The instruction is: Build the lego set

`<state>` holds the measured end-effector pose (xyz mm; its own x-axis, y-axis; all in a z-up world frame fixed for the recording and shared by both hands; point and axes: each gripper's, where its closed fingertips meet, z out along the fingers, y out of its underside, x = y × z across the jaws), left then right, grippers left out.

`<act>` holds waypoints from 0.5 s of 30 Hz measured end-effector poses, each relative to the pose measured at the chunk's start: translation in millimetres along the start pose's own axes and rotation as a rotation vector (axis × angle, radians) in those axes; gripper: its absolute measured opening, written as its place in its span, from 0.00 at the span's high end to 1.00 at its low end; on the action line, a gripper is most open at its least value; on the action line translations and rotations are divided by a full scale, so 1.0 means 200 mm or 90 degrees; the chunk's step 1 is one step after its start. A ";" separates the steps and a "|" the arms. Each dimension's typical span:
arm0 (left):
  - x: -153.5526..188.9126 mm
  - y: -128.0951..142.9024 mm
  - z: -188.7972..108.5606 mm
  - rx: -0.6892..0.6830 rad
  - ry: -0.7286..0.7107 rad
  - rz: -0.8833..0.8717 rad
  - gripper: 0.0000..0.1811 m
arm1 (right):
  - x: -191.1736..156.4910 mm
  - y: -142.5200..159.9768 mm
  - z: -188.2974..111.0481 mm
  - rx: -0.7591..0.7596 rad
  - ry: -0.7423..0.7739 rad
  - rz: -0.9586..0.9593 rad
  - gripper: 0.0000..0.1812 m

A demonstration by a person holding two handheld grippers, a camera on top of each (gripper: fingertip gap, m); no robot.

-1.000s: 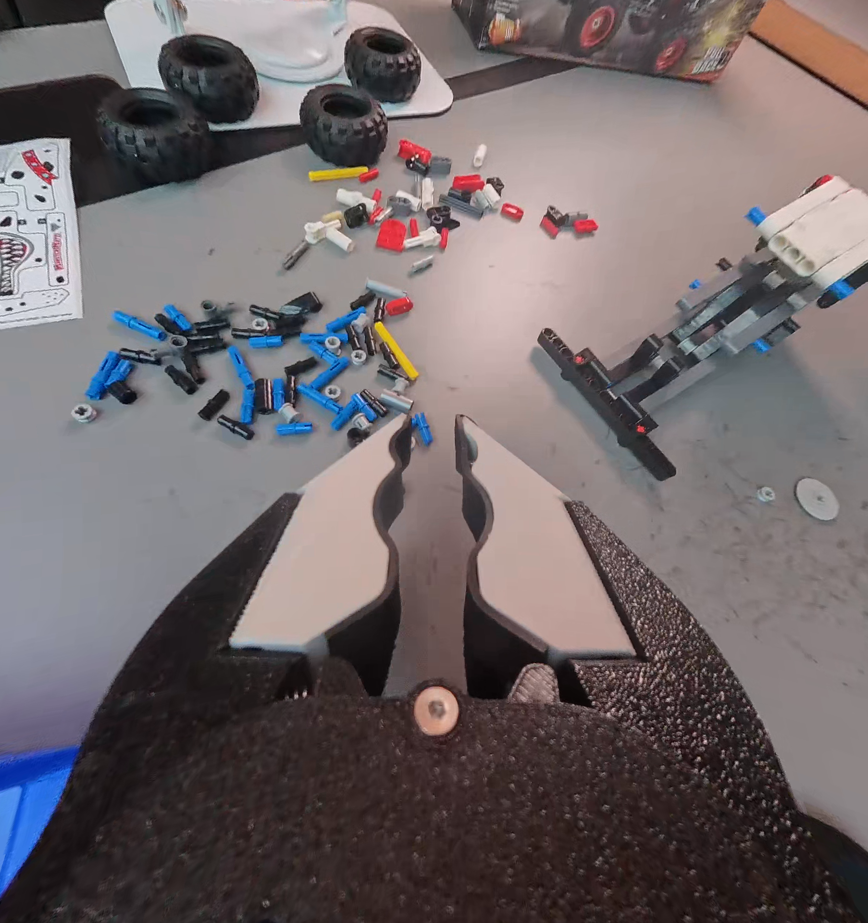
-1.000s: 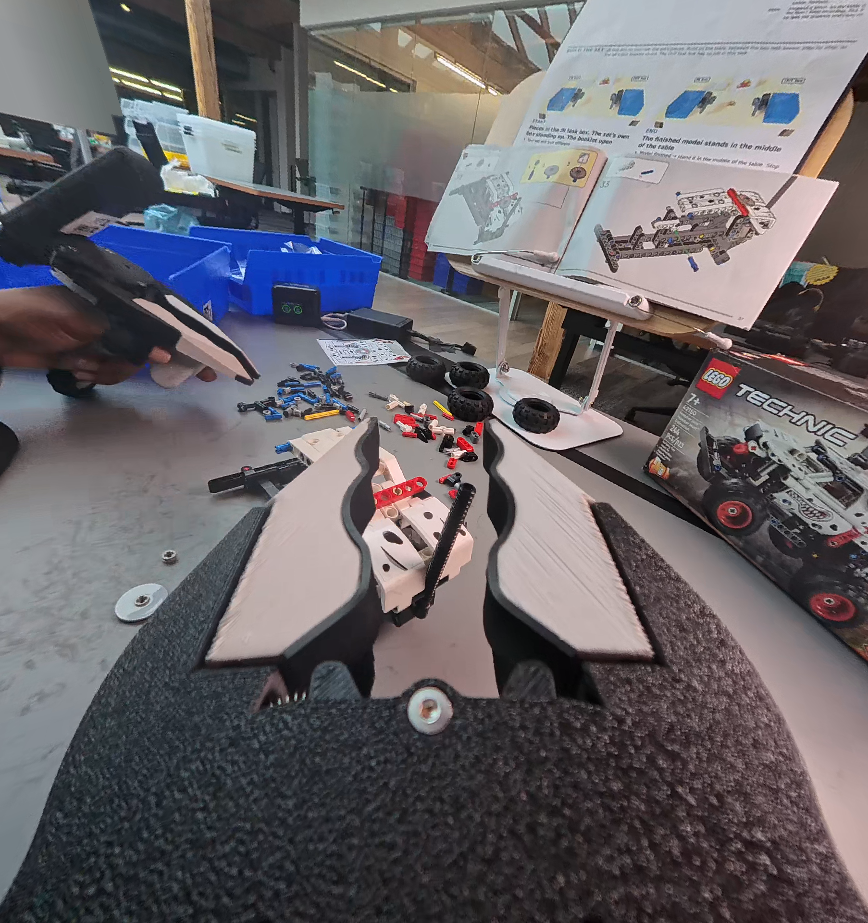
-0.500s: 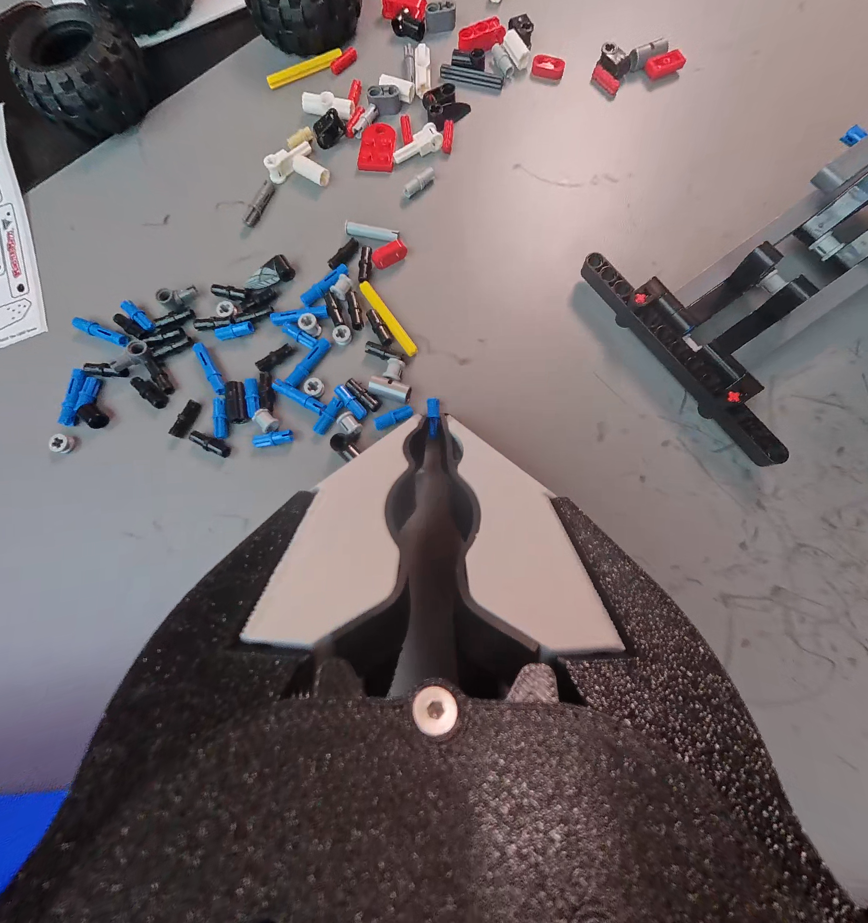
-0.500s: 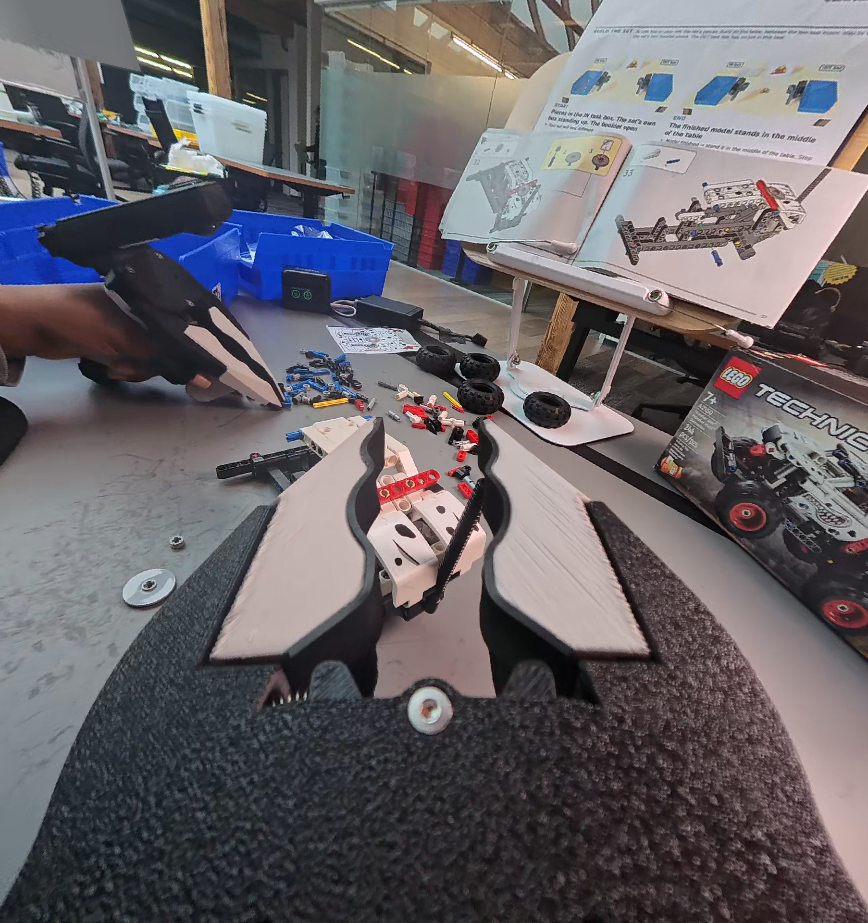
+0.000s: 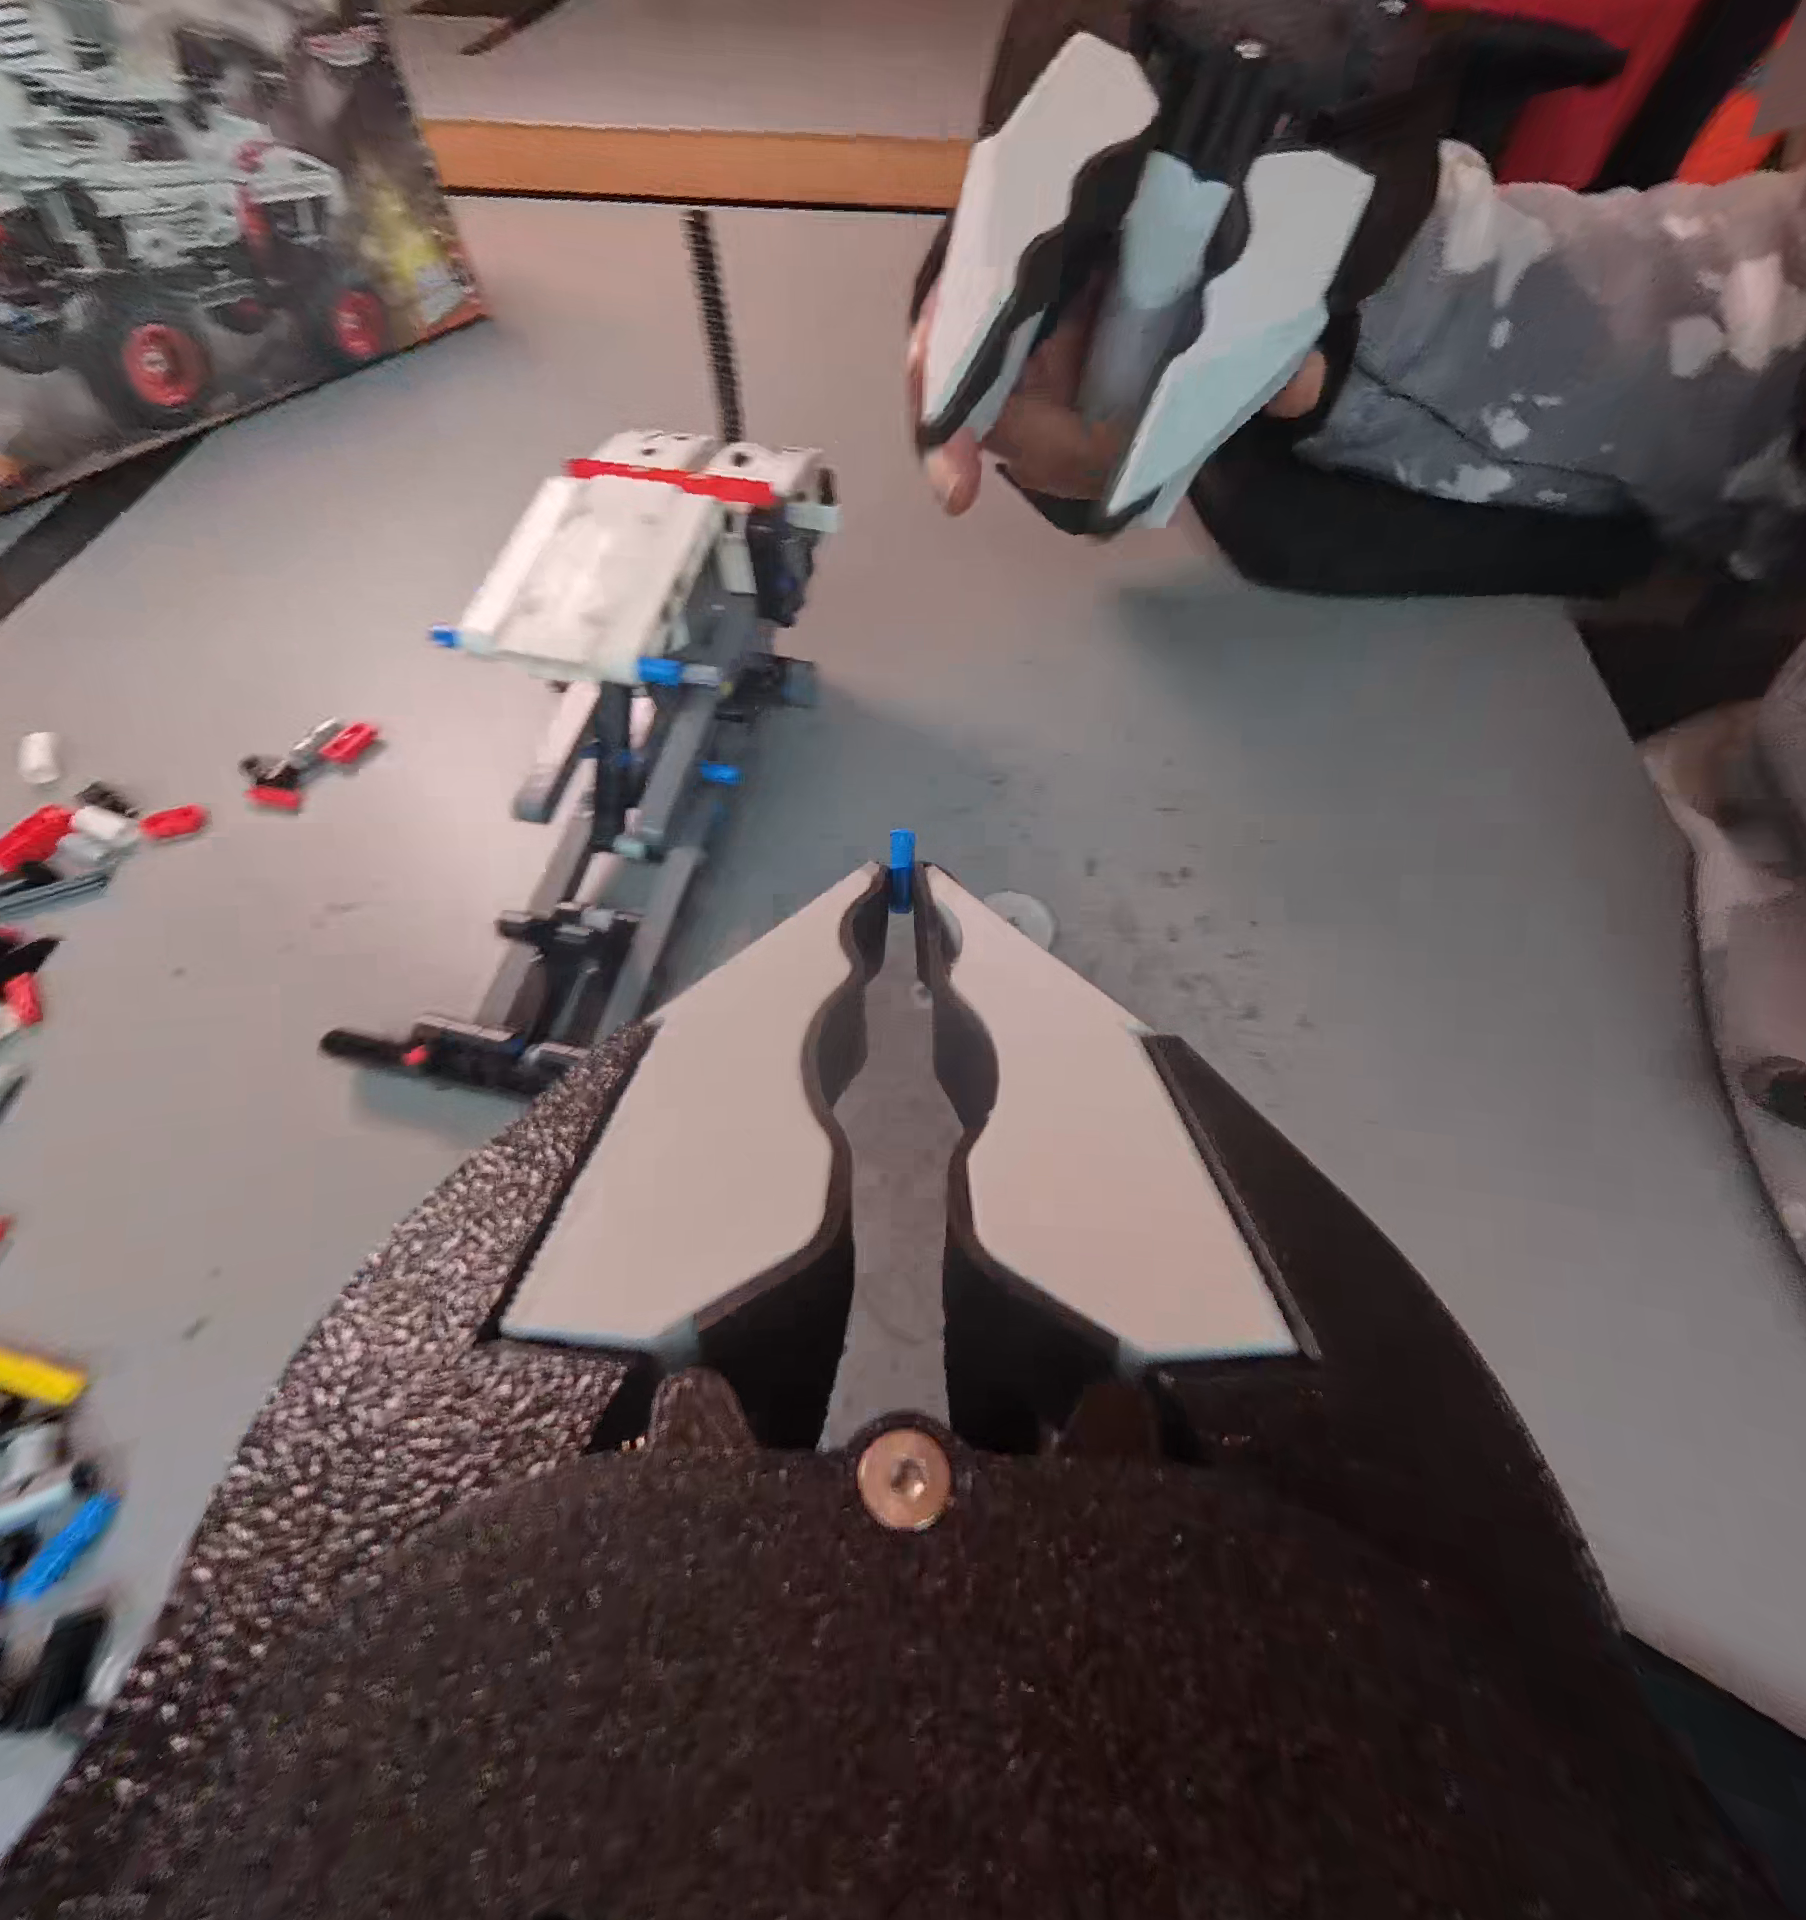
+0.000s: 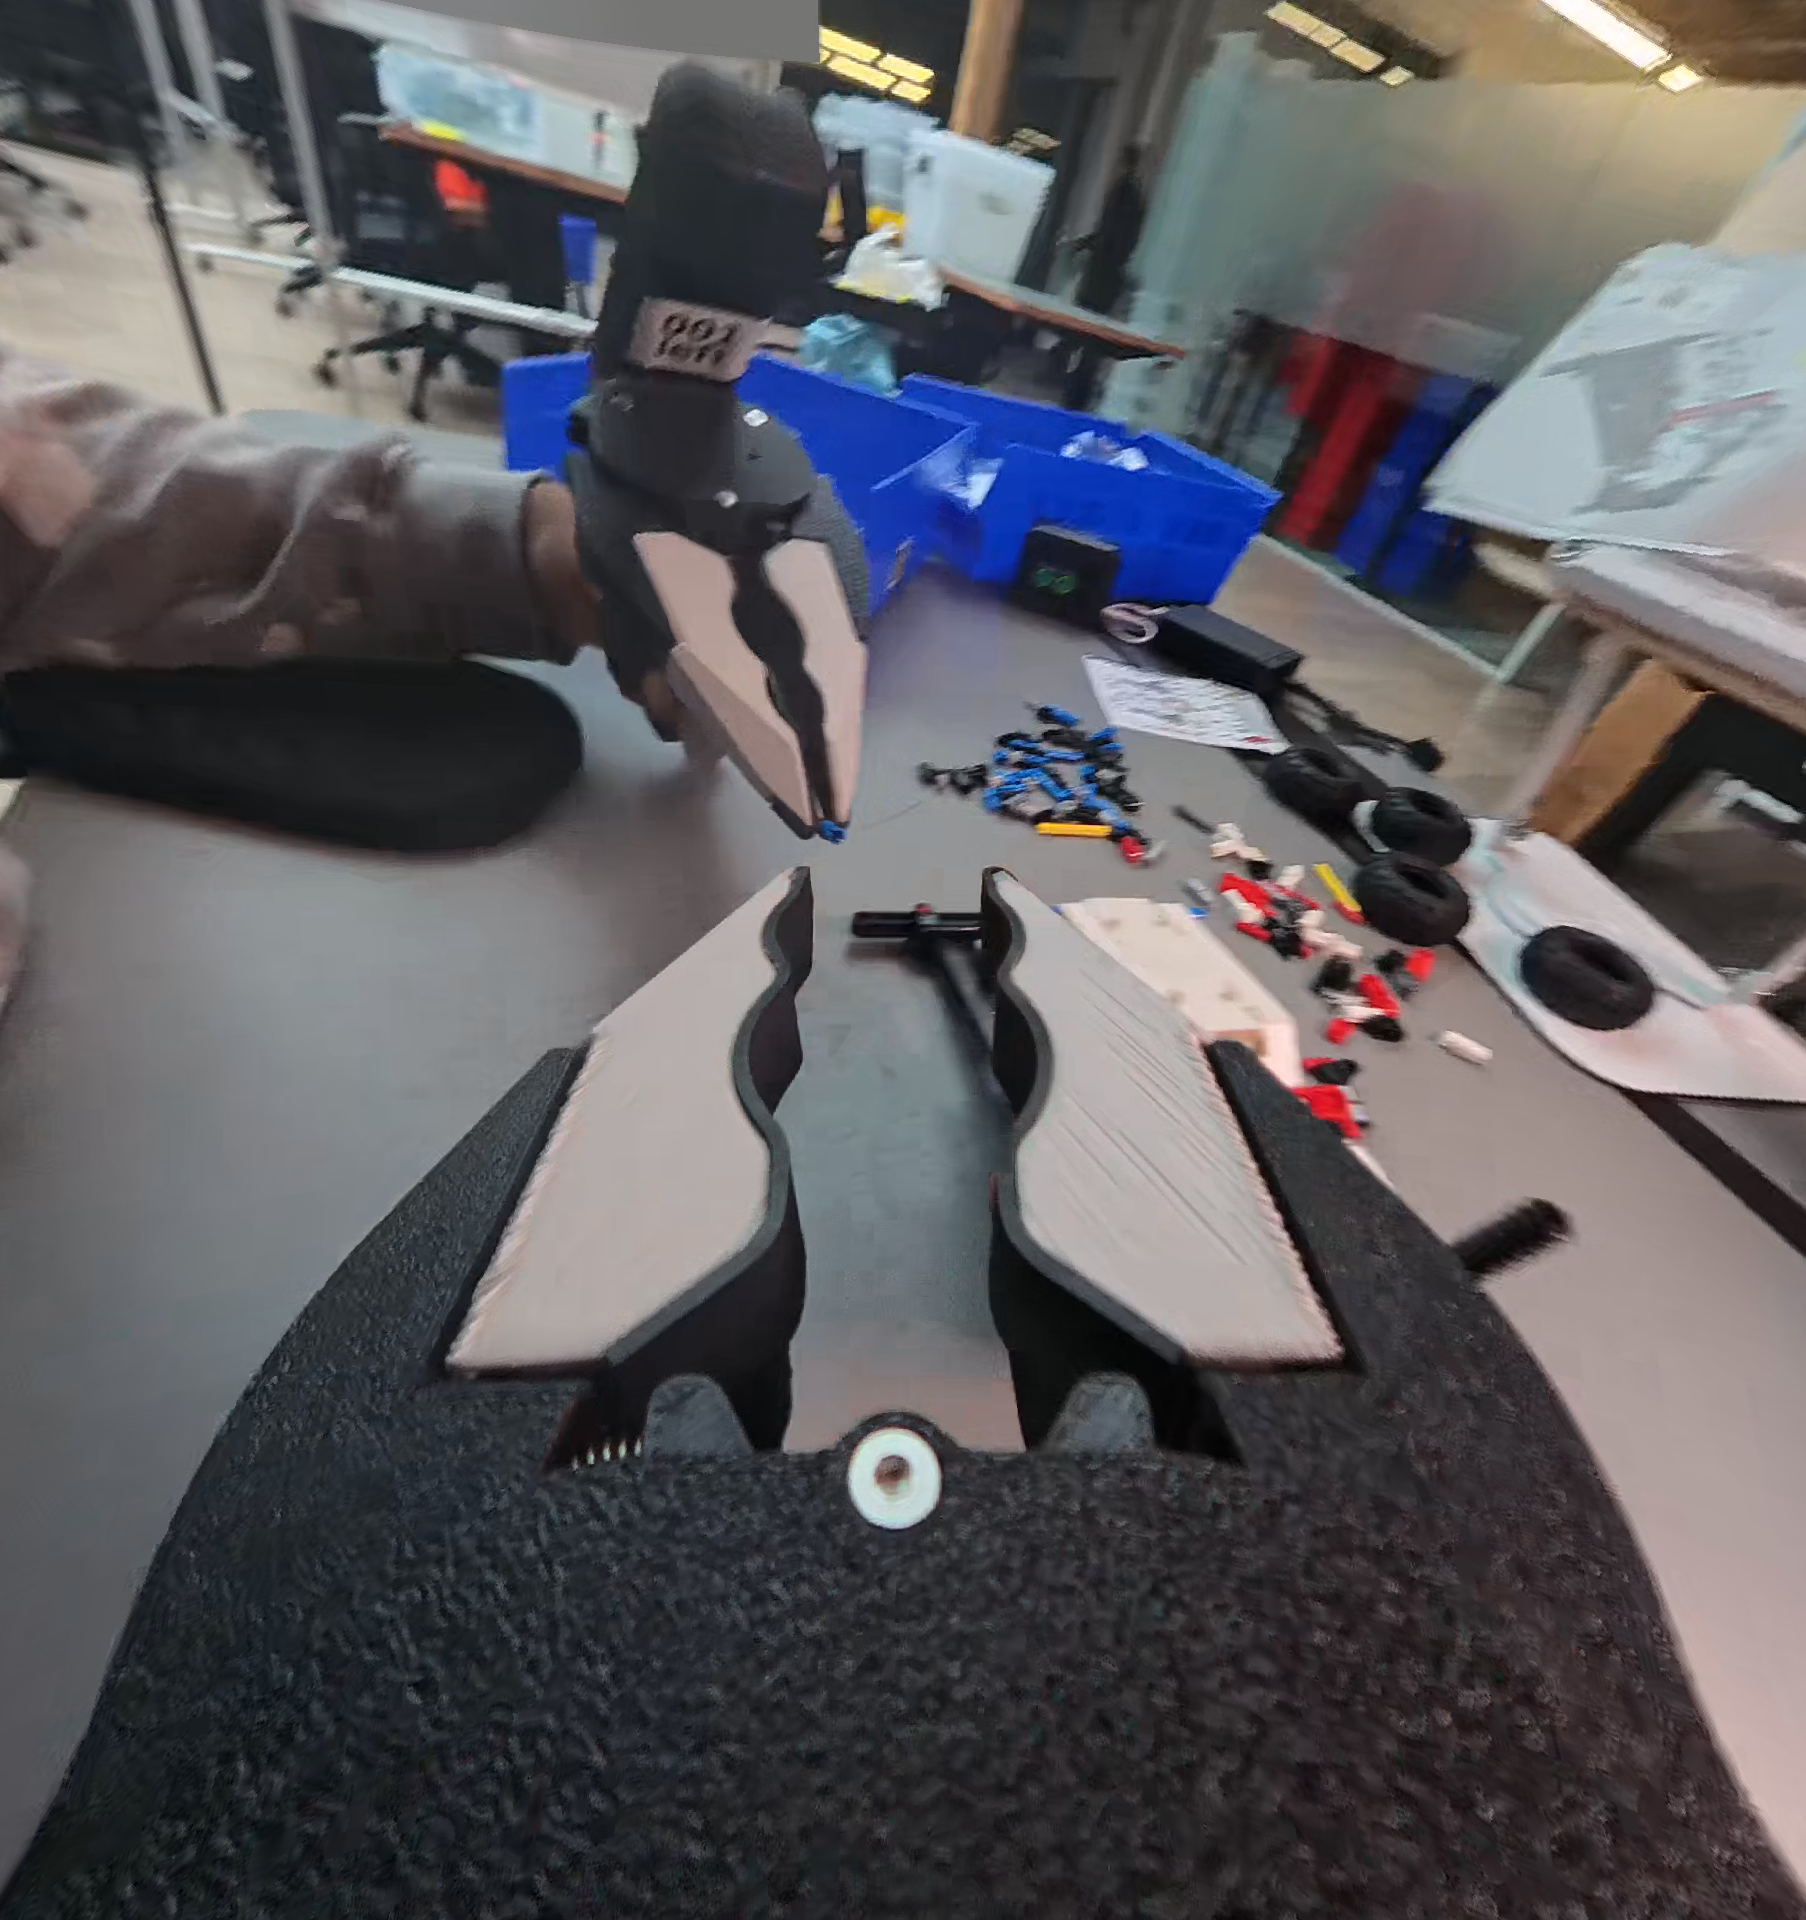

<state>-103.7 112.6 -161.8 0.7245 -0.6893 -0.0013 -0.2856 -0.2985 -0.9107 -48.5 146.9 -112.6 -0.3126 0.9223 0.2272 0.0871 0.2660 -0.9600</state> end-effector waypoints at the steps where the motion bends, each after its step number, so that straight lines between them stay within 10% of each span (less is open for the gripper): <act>1: 0.06 0.00 0.04 -0.007 0.022 0.019 0.98 | -0.07 0.04 0.03 -0.025 -0.035 -0.005 0.83; 15: 0.27 -0.04 0.11 0.000 0.098 0.082 0.98 | -0.30 0.15 0.15 -0.059 -0.142 -0.033 0.97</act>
<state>-48.5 91.8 -163.6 0.5772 -0.8148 -0.0545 -0.3697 -0.2011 -0.9071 -55.1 90.9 -159.6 -0.5189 0.8247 0.2250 0.1479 0.3459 -0.9265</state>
